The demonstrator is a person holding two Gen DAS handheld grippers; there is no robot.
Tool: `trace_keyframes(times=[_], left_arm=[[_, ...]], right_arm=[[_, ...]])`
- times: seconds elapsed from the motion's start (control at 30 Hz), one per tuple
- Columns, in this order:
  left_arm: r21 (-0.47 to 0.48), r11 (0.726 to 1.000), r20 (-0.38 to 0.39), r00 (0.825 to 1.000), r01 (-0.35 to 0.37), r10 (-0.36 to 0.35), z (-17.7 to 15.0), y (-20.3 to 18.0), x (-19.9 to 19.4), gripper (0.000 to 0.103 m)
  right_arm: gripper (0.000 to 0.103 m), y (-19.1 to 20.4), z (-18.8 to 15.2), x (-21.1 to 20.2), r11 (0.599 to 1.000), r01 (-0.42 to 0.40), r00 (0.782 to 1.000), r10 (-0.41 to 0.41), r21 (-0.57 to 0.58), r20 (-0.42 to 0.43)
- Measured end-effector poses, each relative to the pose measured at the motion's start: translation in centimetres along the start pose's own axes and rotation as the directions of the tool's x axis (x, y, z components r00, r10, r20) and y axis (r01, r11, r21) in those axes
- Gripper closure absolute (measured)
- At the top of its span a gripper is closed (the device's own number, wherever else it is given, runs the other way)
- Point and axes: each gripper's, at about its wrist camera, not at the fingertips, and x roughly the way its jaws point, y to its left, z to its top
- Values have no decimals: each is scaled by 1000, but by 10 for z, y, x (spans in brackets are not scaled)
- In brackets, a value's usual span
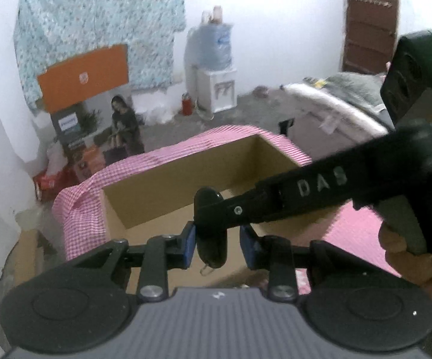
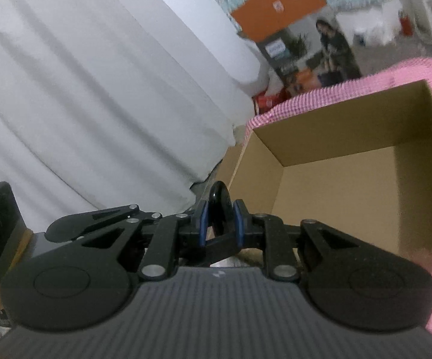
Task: Organize rigid objects
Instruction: 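Carry the black oval object into the box and open the right gripper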
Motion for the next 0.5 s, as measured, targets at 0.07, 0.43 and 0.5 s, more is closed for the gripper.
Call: trace_keyframes(times=[0.07,0.43,0.5], left_arm=[[-9,1000,-41,999,-6,5,7,16,22,70],[-46,998,-270,962,-41,27,22,83,139,70],[-41,997,-293,955,-61,46,21,90,153,69]], right_arm=[[86,-10,19,23,999,3,999,-2,38,-42],[86,-92,73,155,961,82,964,-10,265,-265],[86,-101,78,174,954,87,956,1,286,-293]])
